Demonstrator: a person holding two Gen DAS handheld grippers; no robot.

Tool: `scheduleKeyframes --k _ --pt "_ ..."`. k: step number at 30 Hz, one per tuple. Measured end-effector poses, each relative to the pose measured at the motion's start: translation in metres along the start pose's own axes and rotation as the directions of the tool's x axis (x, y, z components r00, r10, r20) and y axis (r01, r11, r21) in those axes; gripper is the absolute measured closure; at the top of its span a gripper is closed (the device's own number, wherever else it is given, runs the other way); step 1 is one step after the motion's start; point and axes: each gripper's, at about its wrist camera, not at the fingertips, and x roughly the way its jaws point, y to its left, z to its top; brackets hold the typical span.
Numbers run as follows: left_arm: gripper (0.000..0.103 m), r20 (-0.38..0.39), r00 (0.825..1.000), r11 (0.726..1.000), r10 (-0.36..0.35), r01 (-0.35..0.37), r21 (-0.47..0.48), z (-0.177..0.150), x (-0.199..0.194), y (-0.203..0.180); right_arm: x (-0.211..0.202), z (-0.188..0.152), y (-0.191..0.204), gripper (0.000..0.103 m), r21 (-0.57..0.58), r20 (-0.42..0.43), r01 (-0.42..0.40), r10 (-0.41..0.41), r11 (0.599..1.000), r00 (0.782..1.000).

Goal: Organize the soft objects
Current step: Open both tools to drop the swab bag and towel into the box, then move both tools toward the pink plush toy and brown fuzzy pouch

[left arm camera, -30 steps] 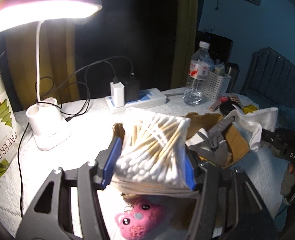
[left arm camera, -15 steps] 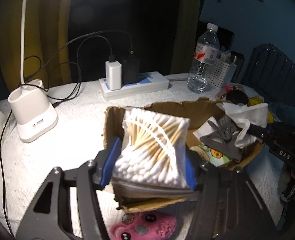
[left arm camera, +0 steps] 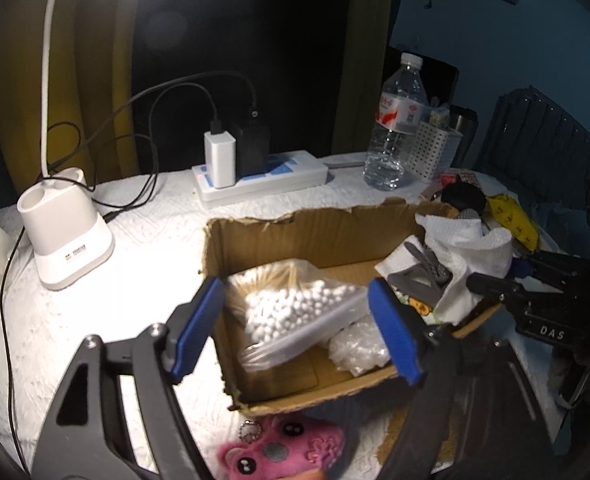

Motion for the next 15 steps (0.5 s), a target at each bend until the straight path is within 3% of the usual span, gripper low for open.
scheduleKeyframes --k 4,15 --pt "0.026 0.013 1.000 1.000 -0.009 0.009 0.007 0.000 -0.007 -0.002 -0.009 0.000 0.005 0.046 -0.005 0.011 0.014 -0.014 1.000 1.000" --pt "0.026 0.056 0.998 0.999 -0.039 0.037 0.033 -0.007 -0.041 -0.018 -0.046 -0.003 0.015 0.045 -0.003 0.064 0.016 -0.016 1.000 0.998"
